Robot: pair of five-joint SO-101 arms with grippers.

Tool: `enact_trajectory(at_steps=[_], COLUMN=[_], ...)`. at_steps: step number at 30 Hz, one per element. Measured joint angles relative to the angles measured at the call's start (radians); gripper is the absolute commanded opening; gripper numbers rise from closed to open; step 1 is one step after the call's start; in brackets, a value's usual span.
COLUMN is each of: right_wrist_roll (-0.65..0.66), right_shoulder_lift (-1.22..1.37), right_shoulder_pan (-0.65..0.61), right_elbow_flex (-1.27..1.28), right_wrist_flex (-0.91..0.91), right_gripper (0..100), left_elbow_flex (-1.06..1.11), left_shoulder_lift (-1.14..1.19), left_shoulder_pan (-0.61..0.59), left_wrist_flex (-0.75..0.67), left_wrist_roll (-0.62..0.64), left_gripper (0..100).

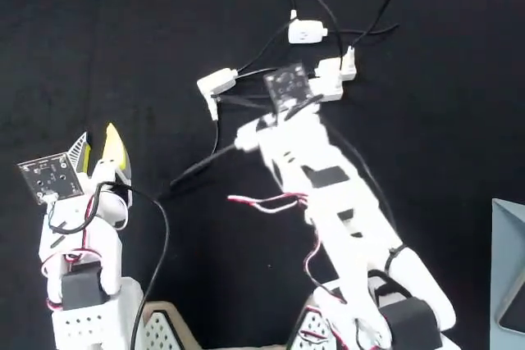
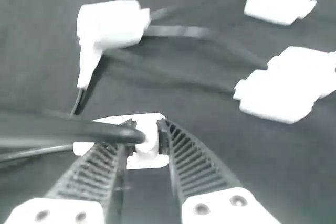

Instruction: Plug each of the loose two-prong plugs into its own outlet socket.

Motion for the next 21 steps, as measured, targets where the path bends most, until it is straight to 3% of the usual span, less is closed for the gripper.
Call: enact_trajectory(at_steps=[6, 14, 21], right_wrist_roll=[0.0, 0.0, -0.002], right_shoulder_lift=[0.023, 0.315, 0.456], right_shoulder_pan=[0.061, 0.129, 0.141], right_elbow_flex=[-0.035, -0.219, -0.318], right_wrist_flex=[-0.161, -0.259, -0.261], right_gripper=[1.5, 3.2, 34.2], left_elbow_flex=[0.0, 0.0, 0.014], left_shoulder_lift=[0.0, 0.0, 0.0], left_shoulder_pan=[0.0, 0.0, 0.0], left_wrist_flex=[0.0, 0.0, 0.0], left_wrist_roll=[0.0, 0.0, 0.0], left_gripper=[15, 15, 15])
